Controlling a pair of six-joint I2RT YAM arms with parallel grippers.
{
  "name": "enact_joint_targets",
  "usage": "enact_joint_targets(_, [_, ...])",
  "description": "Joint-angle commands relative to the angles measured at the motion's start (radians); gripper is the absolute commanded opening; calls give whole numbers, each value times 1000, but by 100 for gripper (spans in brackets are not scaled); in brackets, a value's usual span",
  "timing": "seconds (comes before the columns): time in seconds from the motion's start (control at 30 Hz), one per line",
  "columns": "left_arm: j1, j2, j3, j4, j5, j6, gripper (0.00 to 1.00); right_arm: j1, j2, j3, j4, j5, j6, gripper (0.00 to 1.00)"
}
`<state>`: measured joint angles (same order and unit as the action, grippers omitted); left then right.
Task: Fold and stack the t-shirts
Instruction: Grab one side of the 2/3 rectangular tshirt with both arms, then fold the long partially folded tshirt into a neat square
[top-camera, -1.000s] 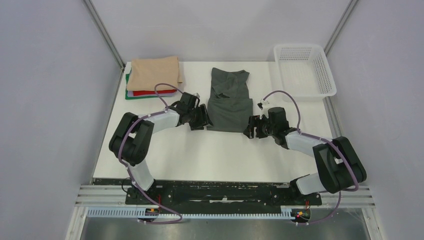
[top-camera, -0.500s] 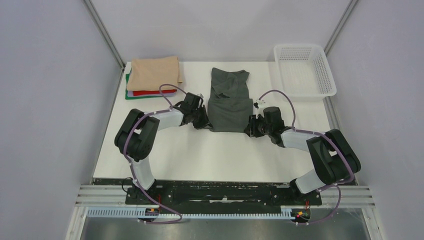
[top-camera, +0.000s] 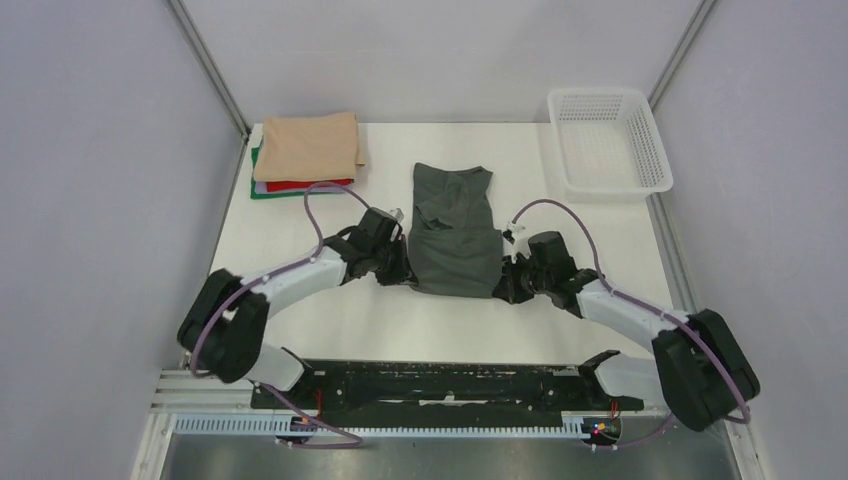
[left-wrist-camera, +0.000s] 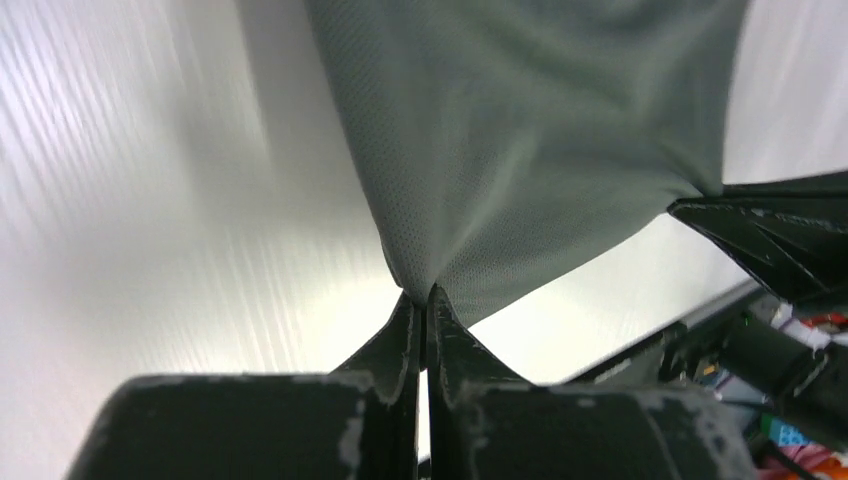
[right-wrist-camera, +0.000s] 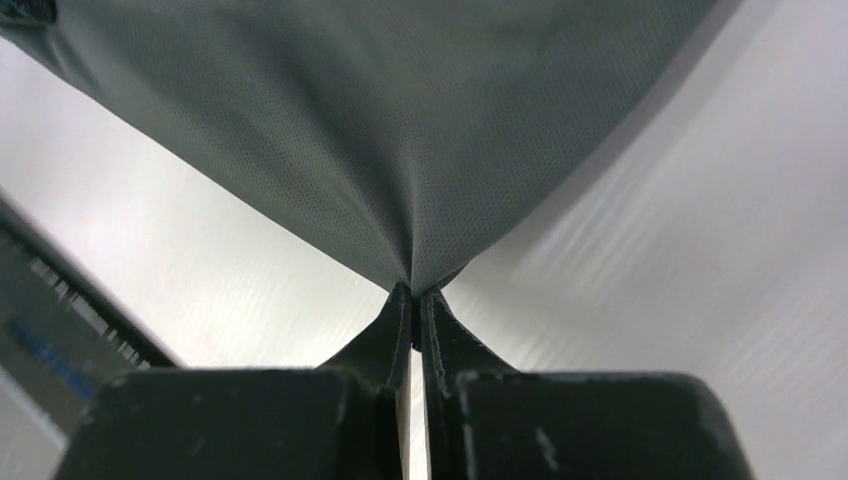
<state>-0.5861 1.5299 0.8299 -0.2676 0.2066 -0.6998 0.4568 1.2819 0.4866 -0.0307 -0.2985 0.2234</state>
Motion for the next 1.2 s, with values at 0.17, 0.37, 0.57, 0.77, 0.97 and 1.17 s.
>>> enact_joint_targets(0.17, [-66, -482, -99, -275, -67, -22, 2, 16, -310, 8, -259, -301, -51, 0])
enact_joint_targets(0.37, [-63, -553, -50, -264, -144, -54, 2, 13, -313, 82, -110, -361, 20, 0])
enact_joint_targets(0.57, [16, -492, 23, -222, -202, -60, 2, -50, -205, 169, 57, -423, 117, 0])
enact_joint_targets(0.77, [118, -406, 95, -139, -177, -39, 2, -101, -57, 256, 167, -499, 184, 0])
enact_joint_targets(0.97, [198, -263, 177, -92, -150, -31, 2, -147, 91, 345, 245, -511, 212, 0])
enact_joint_targets(1.17, [260, -121, 277, -40, -130, -18, 2, -199, 247, 442, 281, -529, 237, 0])
